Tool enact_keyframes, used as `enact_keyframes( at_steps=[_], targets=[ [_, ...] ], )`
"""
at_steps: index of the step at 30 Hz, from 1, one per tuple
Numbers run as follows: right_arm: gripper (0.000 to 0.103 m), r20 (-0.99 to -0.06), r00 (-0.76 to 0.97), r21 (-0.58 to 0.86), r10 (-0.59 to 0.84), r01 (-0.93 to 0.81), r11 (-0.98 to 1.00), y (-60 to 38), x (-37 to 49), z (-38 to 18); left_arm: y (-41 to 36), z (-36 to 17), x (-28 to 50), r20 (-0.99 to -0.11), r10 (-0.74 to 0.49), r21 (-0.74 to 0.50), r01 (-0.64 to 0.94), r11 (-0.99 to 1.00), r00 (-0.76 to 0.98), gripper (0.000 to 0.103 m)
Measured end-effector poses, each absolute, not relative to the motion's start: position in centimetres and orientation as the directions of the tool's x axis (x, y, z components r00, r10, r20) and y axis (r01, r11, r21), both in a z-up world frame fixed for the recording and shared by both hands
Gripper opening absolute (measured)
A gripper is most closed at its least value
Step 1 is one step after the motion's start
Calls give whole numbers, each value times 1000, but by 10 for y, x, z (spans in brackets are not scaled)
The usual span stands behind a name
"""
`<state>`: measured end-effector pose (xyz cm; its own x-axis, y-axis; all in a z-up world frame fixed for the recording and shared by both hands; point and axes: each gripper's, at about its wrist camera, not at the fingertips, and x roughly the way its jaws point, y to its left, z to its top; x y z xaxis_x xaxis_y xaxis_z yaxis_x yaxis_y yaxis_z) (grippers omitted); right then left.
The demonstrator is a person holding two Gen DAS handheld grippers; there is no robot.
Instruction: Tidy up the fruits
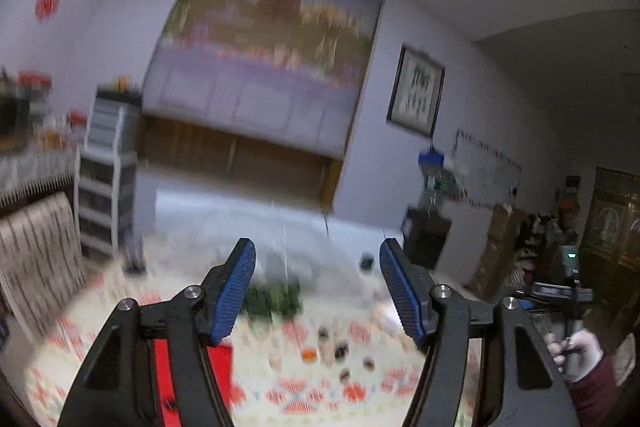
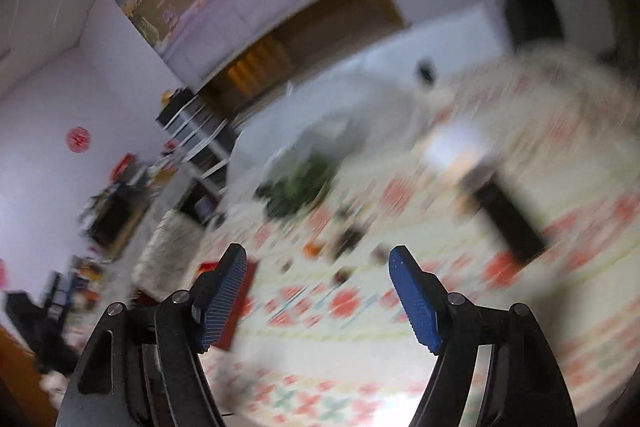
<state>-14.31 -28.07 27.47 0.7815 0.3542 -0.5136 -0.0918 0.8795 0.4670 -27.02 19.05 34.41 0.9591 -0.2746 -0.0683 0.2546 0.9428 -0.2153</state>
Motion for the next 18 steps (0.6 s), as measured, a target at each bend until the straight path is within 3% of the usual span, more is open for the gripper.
enact_keyframes(
  at_steps=[4, 12, 15, 18],
  targets=[
    [80, -507, 847, 320, 156, 17, 947, -319, -169, 356, 193, 411, -282, -28, -149, -117, 145, 982, 988, 64],
    [82, -381, 898, 77, -222, 270, 960, -360, -230, 537, 226, 535, -284, 46, 316, 83, -319, 944, 948, 71],
    [92, -306, 866, -23, -394, 407, 913, -360, -256, 608, 247, 581, -287, 88, 506, 129, -513, 848, 858, 74],
    [95, -255, 850, -86, -461, 455, 886, -354, -269, 638, 263, 592, -288, 77, 552, 130, -558, 820, 830, 77]
  ],
)
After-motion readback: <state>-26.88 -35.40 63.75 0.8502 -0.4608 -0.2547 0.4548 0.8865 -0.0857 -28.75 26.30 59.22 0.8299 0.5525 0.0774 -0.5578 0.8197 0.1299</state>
